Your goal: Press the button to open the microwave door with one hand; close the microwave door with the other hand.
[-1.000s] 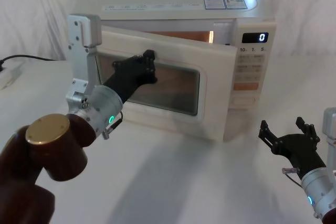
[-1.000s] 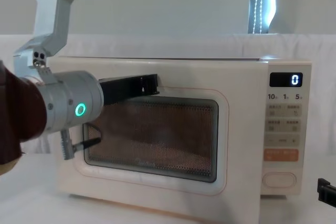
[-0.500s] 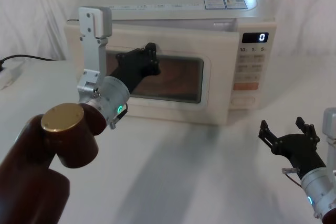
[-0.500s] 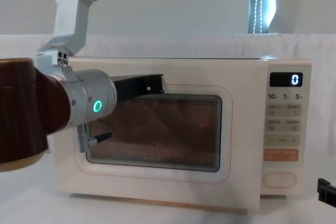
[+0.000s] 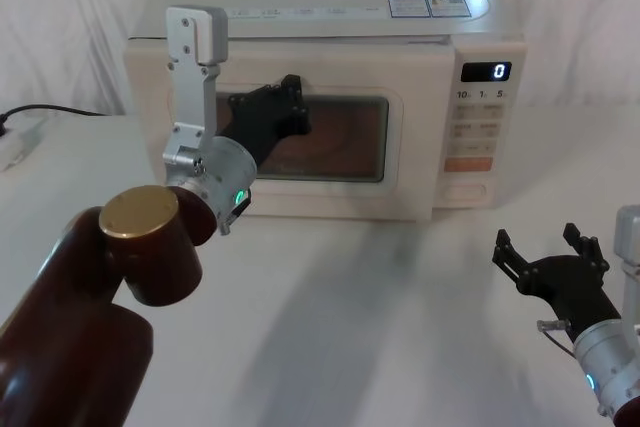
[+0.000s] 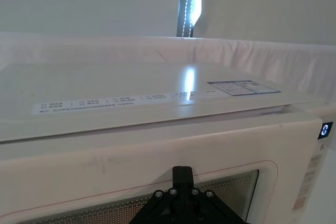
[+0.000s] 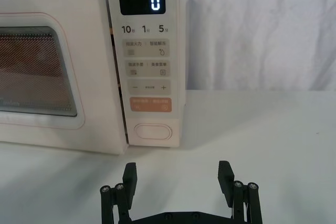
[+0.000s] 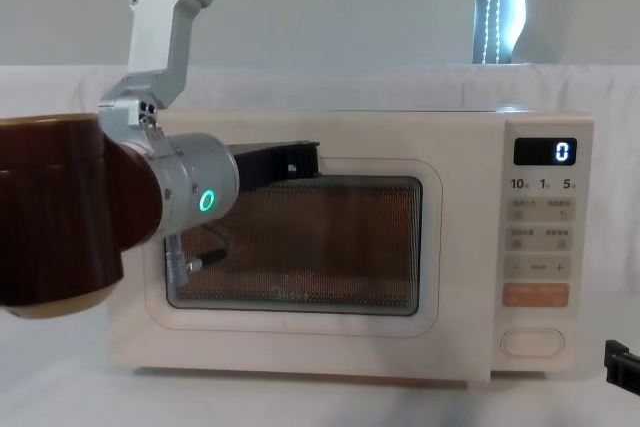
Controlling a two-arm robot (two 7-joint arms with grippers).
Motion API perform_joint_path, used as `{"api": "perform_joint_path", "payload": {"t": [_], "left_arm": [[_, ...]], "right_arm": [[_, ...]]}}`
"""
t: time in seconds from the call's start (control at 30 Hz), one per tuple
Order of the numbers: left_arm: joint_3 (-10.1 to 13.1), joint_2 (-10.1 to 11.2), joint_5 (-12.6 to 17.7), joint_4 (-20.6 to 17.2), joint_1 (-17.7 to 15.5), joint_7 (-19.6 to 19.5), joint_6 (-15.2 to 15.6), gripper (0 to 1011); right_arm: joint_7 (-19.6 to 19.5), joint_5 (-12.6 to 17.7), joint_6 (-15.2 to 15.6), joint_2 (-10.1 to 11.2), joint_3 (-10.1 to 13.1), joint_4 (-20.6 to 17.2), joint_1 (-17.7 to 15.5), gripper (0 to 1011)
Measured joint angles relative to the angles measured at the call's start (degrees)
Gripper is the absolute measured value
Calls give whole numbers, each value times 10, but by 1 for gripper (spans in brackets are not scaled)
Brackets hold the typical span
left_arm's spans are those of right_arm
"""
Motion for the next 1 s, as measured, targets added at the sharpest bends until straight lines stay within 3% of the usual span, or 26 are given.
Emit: {"api": "perform_joint_path", "payload": {"t": [1.0], "left_arm": [[-26,-42,46,37,-15,-4,-4,0]], "right_arm": [[0,0,0,0,0,0,0,1002]]}}
